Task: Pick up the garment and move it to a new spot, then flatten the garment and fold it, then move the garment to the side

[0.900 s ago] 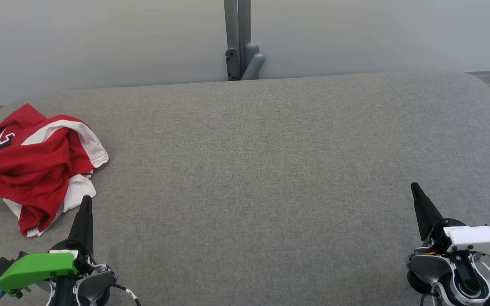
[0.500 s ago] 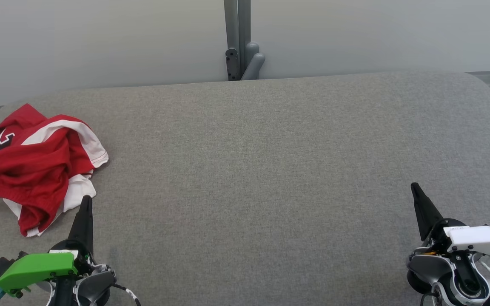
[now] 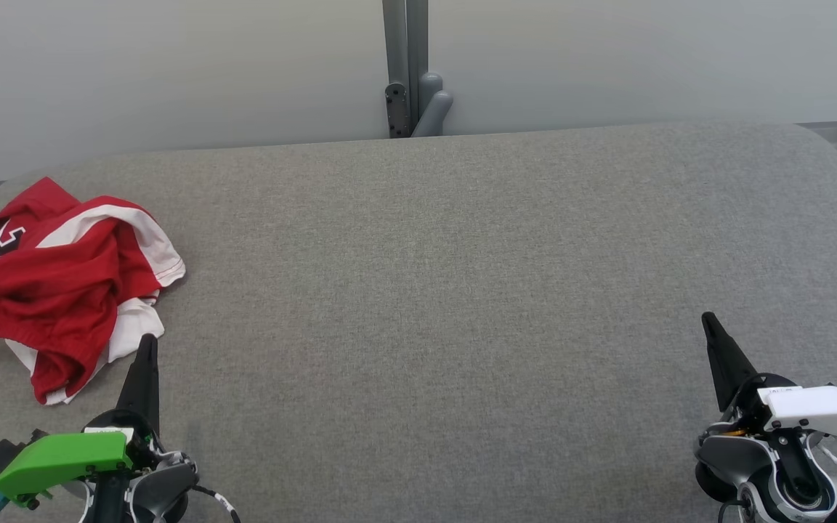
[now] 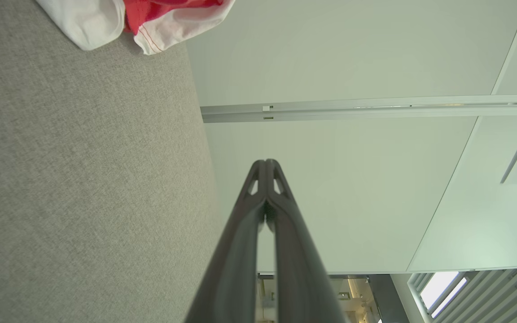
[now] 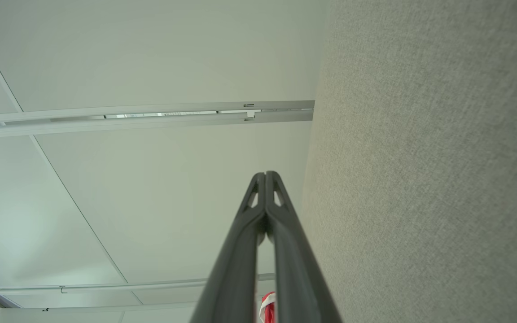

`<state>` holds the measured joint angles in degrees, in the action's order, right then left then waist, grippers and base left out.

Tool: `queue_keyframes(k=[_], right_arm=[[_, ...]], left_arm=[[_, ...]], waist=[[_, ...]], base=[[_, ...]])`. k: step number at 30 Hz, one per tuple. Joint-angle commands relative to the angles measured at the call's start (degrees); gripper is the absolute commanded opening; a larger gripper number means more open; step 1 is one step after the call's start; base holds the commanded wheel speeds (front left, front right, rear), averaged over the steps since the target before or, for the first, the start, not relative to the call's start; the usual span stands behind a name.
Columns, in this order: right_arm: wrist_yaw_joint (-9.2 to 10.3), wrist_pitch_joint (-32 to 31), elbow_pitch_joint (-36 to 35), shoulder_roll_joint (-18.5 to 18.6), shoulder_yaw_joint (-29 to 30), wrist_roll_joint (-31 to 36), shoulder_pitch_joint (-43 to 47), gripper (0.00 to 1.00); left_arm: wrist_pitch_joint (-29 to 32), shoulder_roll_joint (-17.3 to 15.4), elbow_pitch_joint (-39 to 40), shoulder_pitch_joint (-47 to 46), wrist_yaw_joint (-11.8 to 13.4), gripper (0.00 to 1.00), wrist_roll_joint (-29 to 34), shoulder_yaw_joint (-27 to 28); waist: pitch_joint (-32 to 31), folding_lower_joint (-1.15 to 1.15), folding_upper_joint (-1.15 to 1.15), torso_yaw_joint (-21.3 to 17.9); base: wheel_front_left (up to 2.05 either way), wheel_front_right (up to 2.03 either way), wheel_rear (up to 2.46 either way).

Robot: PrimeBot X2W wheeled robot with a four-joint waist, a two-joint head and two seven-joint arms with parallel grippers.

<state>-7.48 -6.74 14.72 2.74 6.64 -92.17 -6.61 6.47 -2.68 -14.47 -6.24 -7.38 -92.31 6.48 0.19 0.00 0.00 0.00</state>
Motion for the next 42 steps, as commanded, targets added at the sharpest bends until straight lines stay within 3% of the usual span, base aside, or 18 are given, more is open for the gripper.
queue_keyframes(k=[1, 42], right_arm=[[-0.02, -0.2, -0.2, 0.3, 0.1, -0.3, -0.5, 0.0], [-0.02, -0.1, -0.2, 0.3, 0.1, -0.3, -0.5, 0.0]], left_arm=[[0.0, -0.4, 0.2, -0.8, -0.2, 0.0, -0.1, 0.1], [0.0, -0.4, 0.2, -0.8, -0.2, 0.0, -0.1, 0.1]], waist=[[0.0, 0.0, 0.0, 0.0], [0.0, 0.0, 0.0, 0.0]], base=[[0.0, 0.0, 0.0], [0.0, 0.0, 0.0]])
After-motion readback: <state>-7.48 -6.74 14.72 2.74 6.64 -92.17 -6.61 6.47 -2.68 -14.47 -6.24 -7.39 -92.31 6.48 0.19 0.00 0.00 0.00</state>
